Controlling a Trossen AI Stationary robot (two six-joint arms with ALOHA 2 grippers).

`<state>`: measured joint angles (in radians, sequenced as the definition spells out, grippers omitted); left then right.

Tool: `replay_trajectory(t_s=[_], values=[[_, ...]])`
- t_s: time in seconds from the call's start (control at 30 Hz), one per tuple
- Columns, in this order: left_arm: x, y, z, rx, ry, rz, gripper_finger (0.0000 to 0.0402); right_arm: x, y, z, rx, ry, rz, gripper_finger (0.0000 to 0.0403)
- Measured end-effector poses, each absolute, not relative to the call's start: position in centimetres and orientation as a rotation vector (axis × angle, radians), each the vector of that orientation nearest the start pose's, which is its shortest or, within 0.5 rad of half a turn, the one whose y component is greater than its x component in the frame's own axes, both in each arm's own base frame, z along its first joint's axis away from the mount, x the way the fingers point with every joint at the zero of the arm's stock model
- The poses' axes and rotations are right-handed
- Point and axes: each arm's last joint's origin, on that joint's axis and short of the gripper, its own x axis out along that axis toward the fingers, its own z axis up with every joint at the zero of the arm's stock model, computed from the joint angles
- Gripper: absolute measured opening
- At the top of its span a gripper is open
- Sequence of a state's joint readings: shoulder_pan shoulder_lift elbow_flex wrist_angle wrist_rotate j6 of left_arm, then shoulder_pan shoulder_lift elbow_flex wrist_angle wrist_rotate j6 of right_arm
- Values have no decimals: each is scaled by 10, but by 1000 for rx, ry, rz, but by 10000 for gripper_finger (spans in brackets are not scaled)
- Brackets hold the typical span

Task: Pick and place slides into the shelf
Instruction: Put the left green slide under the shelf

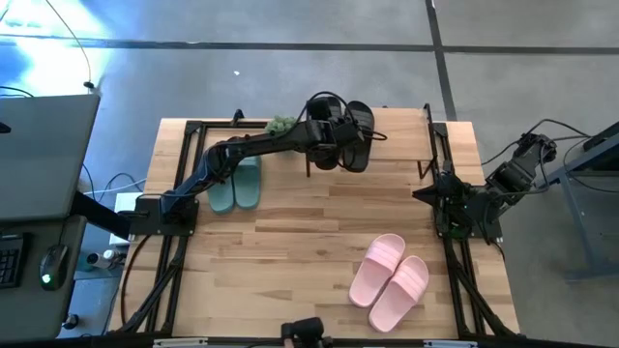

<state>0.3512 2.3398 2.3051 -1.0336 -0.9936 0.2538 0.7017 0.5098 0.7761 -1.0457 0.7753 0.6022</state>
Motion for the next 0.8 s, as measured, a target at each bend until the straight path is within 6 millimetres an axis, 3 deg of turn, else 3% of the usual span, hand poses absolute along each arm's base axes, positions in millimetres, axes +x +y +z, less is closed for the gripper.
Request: replay_trajectory(t_s=[0.63,0.8], values=[[454,181,276,530,1225,1027,200,69,32,293,61,523,-235,24],[450,177,288,521,1230,1025,199,69,32,293,61,523,-234,24]])
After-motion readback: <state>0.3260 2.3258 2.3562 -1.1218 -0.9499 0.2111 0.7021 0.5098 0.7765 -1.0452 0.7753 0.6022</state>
